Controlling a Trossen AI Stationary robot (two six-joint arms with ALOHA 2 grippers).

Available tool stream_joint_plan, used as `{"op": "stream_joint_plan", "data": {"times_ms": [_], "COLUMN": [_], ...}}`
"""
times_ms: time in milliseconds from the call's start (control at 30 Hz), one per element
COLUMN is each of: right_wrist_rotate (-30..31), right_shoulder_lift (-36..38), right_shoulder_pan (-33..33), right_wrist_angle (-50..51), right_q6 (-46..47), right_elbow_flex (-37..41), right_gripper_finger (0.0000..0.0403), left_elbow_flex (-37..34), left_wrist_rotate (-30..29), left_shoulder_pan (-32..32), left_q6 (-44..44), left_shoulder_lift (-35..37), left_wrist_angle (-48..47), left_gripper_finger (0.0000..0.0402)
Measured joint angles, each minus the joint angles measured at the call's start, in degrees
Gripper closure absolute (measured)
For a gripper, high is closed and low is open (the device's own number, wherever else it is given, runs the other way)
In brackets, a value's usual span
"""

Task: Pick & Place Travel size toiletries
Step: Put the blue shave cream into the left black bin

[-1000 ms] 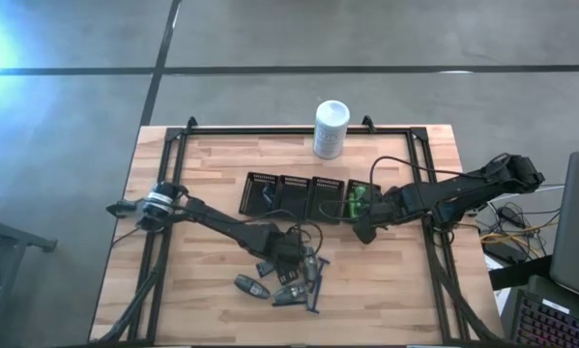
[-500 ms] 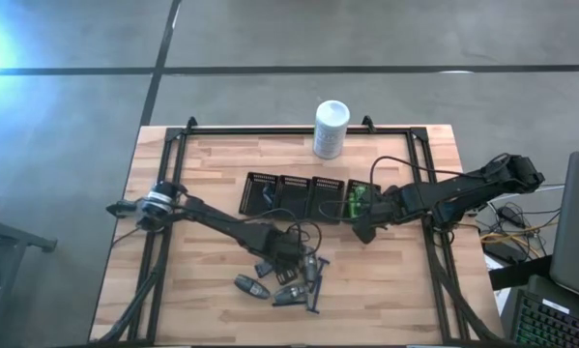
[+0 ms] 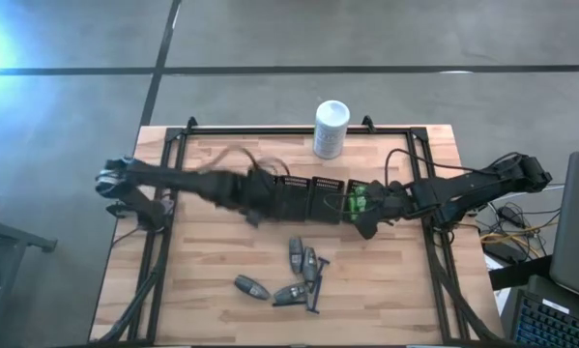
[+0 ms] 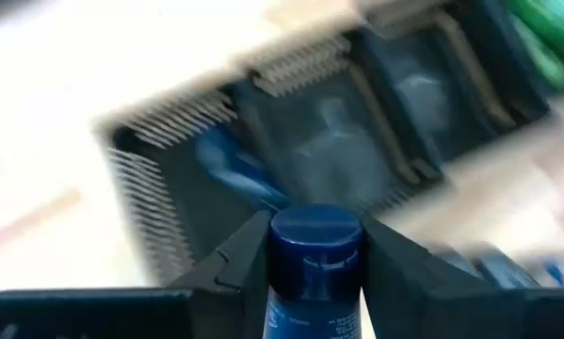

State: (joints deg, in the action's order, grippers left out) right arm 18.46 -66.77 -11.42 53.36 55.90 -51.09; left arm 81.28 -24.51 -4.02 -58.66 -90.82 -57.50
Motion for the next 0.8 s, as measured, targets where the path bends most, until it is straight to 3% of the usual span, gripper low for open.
{"op": "stream_joint_plan", "data": {"times_ms": [167, 333, 533, 800], "right_wrist_rotate": [0.1, 0.2, 0.9, 1.0], "right_shoulder_lift": [0.0, -0.1, -0.1, -0.1], "right_shoulder_pan": [0.0, 0.4, 0.4, 0.4], "right_wrist_angle": [-0.3, -0.3, -0.2, -0.2], "right_q6": [1.3, 5.5, 9.2, 13.0], "right_elbow_flex": [0.0, 0.0, 0.6, 1.6], "right_gripper_finger": [0.0052, 0.0064, 0.0074, 0.0055], "left_elbow_flex": [-0.1, -2.3, -12.1, -19.4], "left_wrist_rotate": [0.3, 5.6, 11.9, 12.5], "left_shoulder_pan": [11.1, 18.7, 20.2, 20.1], "left_q6": [7.2, 11.2, 10.6, 7.1], "left_shoulder_lift": [1.9, 0.1, -1.7, -1.9], "left_wrist_angle": [0.0, 5.0, 17.5, 20.0], "left_gripper_finger": [0.0264, 0.0262, 0.0261, 0.0234]}}
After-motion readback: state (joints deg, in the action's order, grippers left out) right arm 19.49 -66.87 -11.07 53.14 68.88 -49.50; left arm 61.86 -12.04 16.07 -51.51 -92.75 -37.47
